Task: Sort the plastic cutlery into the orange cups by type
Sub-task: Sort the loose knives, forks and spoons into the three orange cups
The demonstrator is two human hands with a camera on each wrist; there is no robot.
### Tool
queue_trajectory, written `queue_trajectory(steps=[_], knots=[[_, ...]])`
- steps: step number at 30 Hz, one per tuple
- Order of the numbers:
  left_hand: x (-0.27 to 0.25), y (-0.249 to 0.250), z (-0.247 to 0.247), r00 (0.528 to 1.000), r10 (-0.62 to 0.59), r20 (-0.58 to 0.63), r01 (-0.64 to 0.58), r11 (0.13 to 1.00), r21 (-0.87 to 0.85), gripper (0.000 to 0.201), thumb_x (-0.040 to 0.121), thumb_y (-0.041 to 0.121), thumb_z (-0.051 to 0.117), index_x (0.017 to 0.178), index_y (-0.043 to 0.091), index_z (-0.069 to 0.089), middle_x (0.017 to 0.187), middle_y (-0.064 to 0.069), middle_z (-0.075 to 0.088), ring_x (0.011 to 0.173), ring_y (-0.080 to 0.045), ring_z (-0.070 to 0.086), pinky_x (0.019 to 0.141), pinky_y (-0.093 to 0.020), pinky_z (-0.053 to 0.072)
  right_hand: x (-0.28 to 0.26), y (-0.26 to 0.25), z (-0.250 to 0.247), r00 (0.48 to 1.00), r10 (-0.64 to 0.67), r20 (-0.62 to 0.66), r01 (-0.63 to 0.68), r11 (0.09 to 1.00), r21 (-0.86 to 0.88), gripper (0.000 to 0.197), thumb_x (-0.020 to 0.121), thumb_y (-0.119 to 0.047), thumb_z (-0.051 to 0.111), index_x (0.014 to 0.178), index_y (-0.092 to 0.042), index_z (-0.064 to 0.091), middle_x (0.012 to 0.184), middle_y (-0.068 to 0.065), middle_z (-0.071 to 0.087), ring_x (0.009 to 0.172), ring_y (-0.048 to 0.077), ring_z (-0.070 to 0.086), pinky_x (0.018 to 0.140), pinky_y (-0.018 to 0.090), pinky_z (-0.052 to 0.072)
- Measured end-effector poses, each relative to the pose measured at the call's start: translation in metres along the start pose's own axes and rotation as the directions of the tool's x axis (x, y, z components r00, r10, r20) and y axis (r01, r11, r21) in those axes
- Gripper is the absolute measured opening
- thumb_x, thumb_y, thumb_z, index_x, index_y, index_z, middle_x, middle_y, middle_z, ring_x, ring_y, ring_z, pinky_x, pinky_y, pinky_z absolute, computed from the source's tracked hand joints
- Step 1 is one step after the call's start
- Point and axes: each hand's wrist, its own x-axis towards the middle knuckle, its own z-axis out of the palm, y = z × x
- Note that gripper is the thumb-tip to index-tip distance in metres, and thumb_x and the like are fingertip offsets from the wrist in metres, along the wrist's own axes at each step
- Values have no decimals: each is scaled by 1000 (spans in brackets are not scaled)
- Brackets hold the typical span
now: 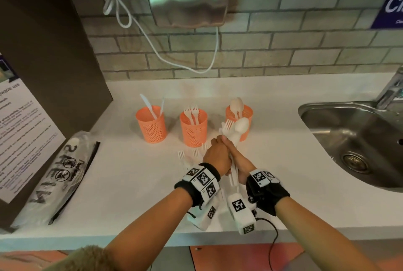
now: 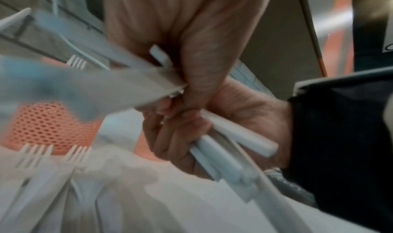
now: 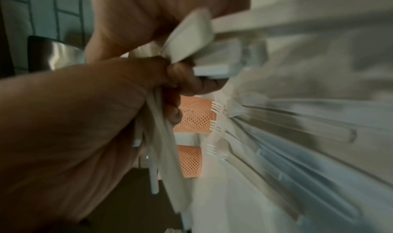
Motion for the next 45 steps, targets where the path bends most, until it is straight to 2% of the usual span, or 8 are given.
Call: queue_trajectory(steps=[4, 10, 16, 21, 28, 31, 39, 45], knots=[[1, 3, -1, 988, 56, 143, -69, 994, 86, 59, 85, 7, 55, 136, 1, 25, 125, -17, 32, 108, -35, 53, 91, -37, 49, 5, -3, -10, 1000, 11, -2, -10, 995, 101, 50, 80, -58, 54, 120, -27, 57, 117, 4, 62, 117, 17, 50, 112, 39, 29], [1, 6, -7, 965, 37, 261, -5, 993, -122, 77, 81, 20, 58, 143, 6, 14, 123, -11, 26, 119, -26, 43, 92, -24, 42, 4, -14, -11, 999, -17, -32, 24, 972, 235, 31, 91, -39, 48, 111, -19, 61, 90, 6, 63, 90, 13, 59, 89, 29, 43], [1, 10, -5, 981, -22, 193, 98, 913, -396, 87, 59, 27, 36, 144, 17, 19, 145, -3, 21, 130, -29, 33, 108, -47, 34, 12, -13, -14, 999, 35, -40, -24, 972, 232, 48, 78, -46, 64, 115, -16, 60, 104, 15, 64, 104, 26, 62, 91, 39, 48], [5, 14, -1, 988, 12, 154, 63, 878, -475, 73, 70, 37, 31, 140, 17, 29, 146, -5, 30, 130, -28, 30, 111, -42, 26, 29, -6, -17, 976, -4, -217, 60, 966, 253, 93, 33, -53, 87, 112, -11, 63, 115, 13, 67, 101, 26, 67, 94, 44, 50], [16, -15, 6, 986, 39, 165, 67, 805, -589, 82, 84, 68, 26, 150, 24, 7, 158, 4, 11, 145, -19, 10, 119, -46, 11, 2, -42, -16, 855, -260, -449, 372, 910, 182, 9, 76, -1, 63, 71, -6, 58, 51, 6, 61, 46, 17, 59, 52, 27, 52], [14, -26, 8, 981, -72, 182, 184, 656, -732, 58, 98, 48, 22, 143, 12, 30, 141, -3, 41, 128, -19, 40, 107, -33, 32, -1, -49, -15, 810, -381, -446, 467, 878, 100, 11, 77, 5, 59, 75, -6, 56, 38, 0, 54, 36, 13, 52, 46, 24, 49], [9, -30, 15, 875, -68, 479, 467, -136, -874, 51, 94, 52, 36, 107, 7, 57, 101, -13, 60, 90, -29, 59, 82, -43, 52, -6, -47, 8, 656, -655, -375, 673, 733, -104, 24, 74, -2, 70, 93, 7, 59, 66, 14, 63, 54, 14, 62, 53, 22, 52], [11, -23, 19, 862, -138, 487, 437, -284, -854, 29, 99, 25, 37, 99, 5, 58, 89, -12, 58, 78, -23, 55, 55, -40, 58, -16, -38, 18, 651, -713, -262, 710, 693, -121, 18, 72, 9, 71, 83, 0, 60, 54, -14, 67, 53, 0, 63, 51, 14, 49]])
